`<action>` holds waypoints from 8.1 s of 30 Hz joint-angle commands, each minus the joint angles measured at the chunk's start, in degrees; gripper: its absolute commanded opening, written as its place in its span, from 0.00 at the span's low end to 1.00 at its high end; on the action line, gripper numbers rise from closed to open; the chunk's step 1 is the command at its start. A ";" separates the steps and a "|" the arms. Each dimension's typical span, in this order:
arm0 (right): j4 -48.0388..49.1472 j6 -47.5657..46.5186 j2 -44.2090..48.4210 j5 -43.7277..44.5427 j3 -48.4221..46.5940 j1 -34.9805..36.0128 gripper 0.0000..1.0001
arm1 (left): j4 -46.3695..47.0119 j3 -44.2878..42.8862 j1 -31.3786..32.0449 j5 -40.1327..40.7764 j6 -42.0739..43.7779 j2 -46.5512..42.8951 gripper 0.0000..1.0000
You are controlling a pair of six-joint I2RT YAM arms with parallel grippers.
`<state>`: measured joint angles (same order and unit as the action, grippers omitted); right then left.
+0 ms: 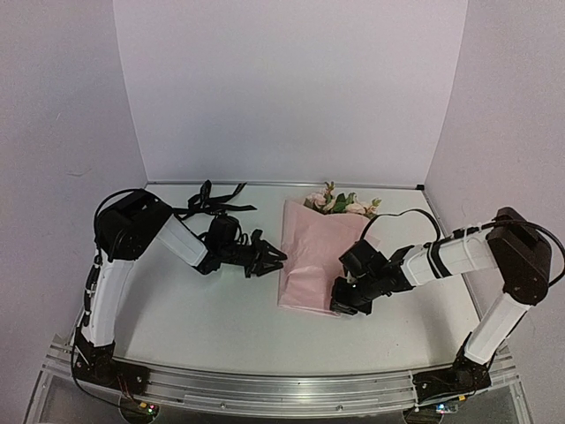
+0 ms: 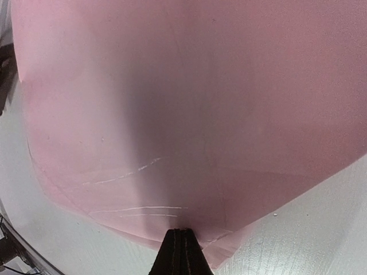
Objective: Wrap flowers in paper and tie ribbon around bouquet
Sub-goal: Press the fold line on the folded wrapping paper, then adjust the folded bouquet at the center of the board, then pick up the ribbon from the corner of the board, then pass from the left arm to the right, then straighten the ribbon at the center of the board.
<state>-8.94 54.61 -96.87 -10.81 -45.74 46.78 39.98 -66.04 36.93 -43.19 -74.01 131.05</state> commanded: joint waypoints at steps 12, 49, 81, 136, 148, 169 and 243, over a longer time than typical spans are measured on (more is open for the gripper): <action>-14.16 -1.59 -3.77 5.19 2.91 -0.56 0.00 | -21.42 -24.23 -1.00 3.88 8.65 9.26 0.33; -16.44 -2.75 -0.98 5.19 1.71 -0.90 0.00 | -19.01 -71.37 -10.52 10.88 14.61 31.30 0.56; -3.19 -8.48 -6.17 -3.63 -12.65 -23.20 0.51 | -28.57 -10.43 -5.50 9.70 27.27 -14.44 0.49; -24.45 -32.88 -8.55 -0.77 -27.62 -19.24 0.75 | -58.33 -41.51 -24.91 45.32 41.64 3.69 0.57; -24.44 -28.75 4.23 2.15 -23.61 -19.16 0.82 | -63.19 -51.69 -24.58 51.53 45.86 12.26 0.50; -25.07 -24.42 12.28 4.39 -25.18 -12.23 0.77 | -50.16 -5.81 -18.73 31.08 42.55 -32.65 0.00; -15.01 -40.39 28.92 20.67 -17.61 6.30 0.00 | -54.81 10.70 -2.88 31.26 38.13 -48.84 0.60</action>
<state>-21.24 15.06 -72.37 2.96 -66.52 53.04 -6.99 -57.91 34.41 -23.38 -32.51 79.91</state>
